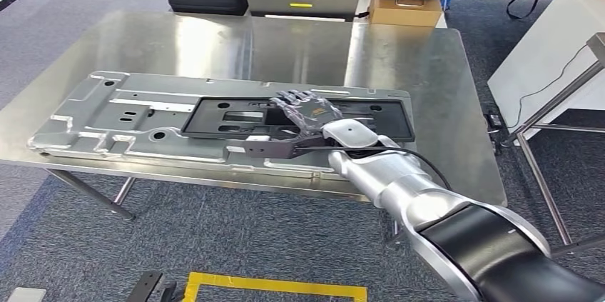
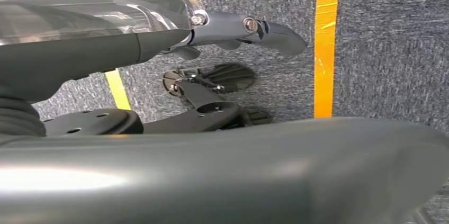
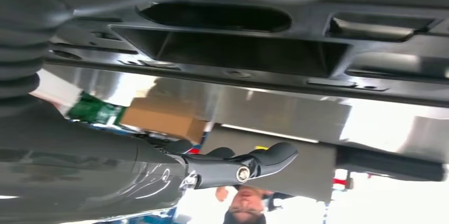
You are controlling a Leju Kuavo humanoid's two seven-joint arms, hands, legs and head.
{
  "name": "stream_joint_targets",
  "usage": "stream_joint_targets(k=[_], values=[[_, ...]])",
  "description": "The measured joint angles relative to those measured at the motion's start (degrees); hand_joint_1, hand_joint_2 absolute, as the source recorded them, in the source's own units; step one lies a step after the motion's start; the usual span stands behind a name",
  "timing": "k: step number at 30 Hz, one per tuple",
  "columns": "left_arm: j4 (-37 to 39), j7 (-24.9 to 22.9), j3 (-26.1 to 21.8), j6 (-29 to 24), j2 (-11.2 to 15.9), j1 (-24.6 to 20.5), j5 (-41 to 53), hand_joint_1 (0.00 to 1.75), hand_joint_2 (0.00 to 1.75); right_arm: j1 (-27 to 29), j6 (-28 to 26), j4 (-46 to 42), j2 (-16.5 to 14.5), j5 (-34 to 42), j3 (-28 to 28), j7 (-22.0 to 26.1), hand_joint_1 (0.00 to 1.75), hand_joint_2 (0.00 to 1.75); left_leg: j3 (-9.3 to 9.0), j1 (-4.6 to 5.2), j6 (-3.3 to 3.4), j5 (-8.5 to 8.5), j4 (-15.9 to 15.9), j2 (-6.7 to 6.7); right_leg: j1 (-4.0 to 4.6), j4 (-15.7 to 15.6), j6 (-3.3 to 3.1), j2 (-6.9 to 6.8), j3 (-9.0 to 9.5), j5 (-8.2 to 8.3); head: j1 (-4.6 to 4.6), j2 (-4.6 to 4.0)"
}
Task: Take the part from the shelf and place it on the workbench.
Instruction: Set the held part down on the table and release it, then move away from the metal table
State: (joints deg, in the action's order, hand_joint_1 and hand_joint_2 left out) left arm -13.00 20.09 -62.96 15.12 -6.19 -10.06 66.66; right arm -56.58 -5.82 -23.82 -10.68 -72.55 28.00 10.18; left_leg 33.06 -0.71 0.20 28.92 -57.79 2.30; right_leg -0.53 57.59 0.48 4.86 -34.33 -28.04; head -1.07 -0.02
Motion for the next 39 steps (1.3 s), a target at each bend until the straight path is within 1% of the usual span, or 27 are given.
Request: stream_joint_targets(k=[5,8,10,12,14,16,19,23,25,28,30,31,32,33,34,35,36,37,38,39], values=[[0.0,-0.1,0.6,0.5,0.0,0.0,-0.3,0.0,0.0,-0.1,0.3,-1.1,1.4,8.3,-3.1,8.0,0.0,0.0,0.0,0.01,0.0,0.0,0.0,0.01,-0.01,0.0,0.0,-0.02,0.01,0.0,0.0,0.0],[0.0,-0.1,0.7,0.8,0.0,0.1,-0.9,0.0,0.0,0.6,1.5,-4.0,2.0,18.9,-6.7,14.2,0.0,0.0,0.0,0.01,0.0,0.0,0.0,0.0,-0.01,0.0,0.0,0.0,0.0,0.0,-0.01,0.0],[0.0,0.0,0.8,1.1,0.0,0.2,-1.4,0.0,0.0,2.2,3.4,-8.4,2.2,27.9,-10.1,17.7,0.0,0.0,0.0,0.0,0.0,0.0,0.0,0.02,-0.01,0.0,0.0,-0.04,0.01,0.0,-0.01,0.0],[0.0,0.0,0.8,1.2,0.0,0.4,-1.9,0.0,0.0,5.3,5.9,-16.7,2.6,37.5,-13.5,19.1,0.0,0.0,0.01,0.0,0.01,0.0,0.0,0.06,0.0,0.0,0.0,-0.11,0.0,0.0,0.0,0.0],[0.0,0.2,0.8,1.1,0.0,0.8,-2.5,0.0,0.0,8.9,8.0,-27.3,3.1,46.1,-16.8,19.4,0.0,0.0,0.05,0.01,0.01,0.02,0.0,0.08,-0.01,0.0,0.01,-0.14,-0.03,-0.01,0.0,0.0],[0.0,0.3,0.8,1.0,0.0,1.2,-3.0,0.0,0.0,12.0,9.6,-37.9,3.8,52.2,-20.0,19.7,0.0,0.0,0.08,0.01,0.02,0.03,0.0,0.09,-0.02,0.0,0.02,-0.15,-0.05,-0.03,0.0,0.0],[0.0,0.4,0.8,0.6,0.1,1.8,-3.9,0.0,0.0,16.5,12.9,-53.8,4.9,59.2,-24.6,20.2,0.0,0.0,0.12,0.1,0.07,0.09,0.0,0.13,-0.11,0.0,0.09,-0.17,-0.07,-0.06,0.0,0.01],[0.0,0.5,0.7,0.3,0.3,2.7,-4.8,0.0,0.0,20.4,16.4,-70.2,5.8,64.8,-29.9,20.8,0.0,0.0,0.11,0.29,0.19,0.18,-0.1,0.15,-0.31,-0.1,0.23,-0.15,-0.06,-0.13,-0.01,0.0],[0.0,0.8,0.6,0.3,0.5,3.0,-5.2,0.0,0.0,22.3,17.9,-76.4,6.1,66.3,-31.8,21.3,0.0,0.0,0.11,0.39,0.28,0.23,-0.1,0.16,-0.41,-0.1,0.33,-0.15,-0.04,-0.16,-0.01,0.0],[0.0,1.4,0.3,0.7,0.8,3.3,-6.2,0.0,0.0,25.2,20.2,-83.1,6.3,67.7,-33.8,22.8,0.0,0.0,0.1,0.54,0.49,0.32,-0.3,0.16,-0.56,-0.1,0.58,-0.13,0.02,-0.17,-0.01,0.0],[0.0,1.9,0.0,1.2,1.1,3.5,-6.7,0.0,0.0,27.4,21.5,-86.5,6.3,67.5,-34.3,24.0,0.0,0.0,0.03,0.67,0.78,0.27,-0.4,0.15,-0.7,-0.2,0.95,-0.02,0.13,-0.03,-0.01,0.0],[0.0,2.1,-0.1,1.5,1.2,3.5,-7.0,0.0,0.0,28.5,21.9,-88.1,6.3,67.1,-34.5,24.6,0.0,0.0,-0.07,0.67,1.06,0.06,-0.3,0.04,-0.7,-0.2,1.24,0.12,0.17,0.11,-0.01,0.0],[0.0,2.3,-0.3,1.6,1.2,3.5,-7.1,0.0,0.0,29.5,22.1,-89.3,6.3,66.7,-34.5,25.0,0.0,0.0,-0.2,0.58,1.41,-0.28,0.0,-0.25,-0.66,-0.2,1.43,-0.12,0.17,-0.08,-0.02,0.0],[0.0,2.4,-0.4,1.7,1.3,3.5,-7.2,0.0,0.0,30.3,22.2,-90.3,6.3,66.2,-34.6,25.4,0.0,0.0,-0.28,0.44,1.81,-0.65,0.4,-0.58,-0.55,0.5,1.54,-0.84,-0.09,-0.92,0.03,0.0],[0.0,2.5,-0.5,1.8,1.4,3.6,-7.2,0.0,0.0,31.0,22.3,-91.1,6.3,65.8,-34.6,25.7,0.0,0.0,-0.31,0.28,2.13,-0.96,0.8,-1.02,-0.45,2.3,1.58,-1.81,-0.73,-2.52,0.07,0.0],[0.0,2.5,-0.5,1.8,1.4,3.7,-7.2,0.0,0.0,31.7,22.3,-91.6,6.3,65.5,-34.6,25.9,0.0,0.0,-0.27,0.18,2.32,-1.13,1.0,-1.47,-0.45,5.2,1.58,-2.93,-1.74,-4.73,0.12,0.0],[0.0,2.5,-0.5,1.8,1.5,3.9,-7.2,0.0,0.0,32.3,22.3,-92.0,6.2,65.4,-34.5,26.0,0.0,0.0,-0.14,0.15,2.38,-1.2,1.0,-1.83,-0.51,9.0,1.7,-3.69,-3.07,-7.03,0.16,0.0],[0.0,2.5,-0.5,1.9,1.5,4.1,-7.1,0.0,0.0,32.9,22.4,-92.3,6.2,65.3,-34.5,26.1,0.0,0.0,0.02,0.12,2.31,-1.24,0.9,-2.22,-0.65,12.7,1.89,-4.03,-4.22,-8.76,0.17,0.0],[0.0,2.5,-0.5,1.9,1.5,4.2,-7.1,0.0,0.0,33.5,22.6,-92.6,6.2,65.3,-34.5,26.1,0.0,0.0,0.21,0.06,2.22,-1.3,0.8,-2.58,-0.8,15.0,2.14,-4.18,-4.71,-9.55,0.17,0.0],[0.0,2.5,-0.5,1.9,1.6,4.3,-7.1,0.0,0.0,33.9,22.8,-92.9,6.2,65.3,-34.5,26.1,0.0,0.0,0.45,-0.05,2.09,-1.37,0.6,-2.87,-0.95,15.2,2.42,-4.3,-4.2,-9.27,0.17,0.0]])
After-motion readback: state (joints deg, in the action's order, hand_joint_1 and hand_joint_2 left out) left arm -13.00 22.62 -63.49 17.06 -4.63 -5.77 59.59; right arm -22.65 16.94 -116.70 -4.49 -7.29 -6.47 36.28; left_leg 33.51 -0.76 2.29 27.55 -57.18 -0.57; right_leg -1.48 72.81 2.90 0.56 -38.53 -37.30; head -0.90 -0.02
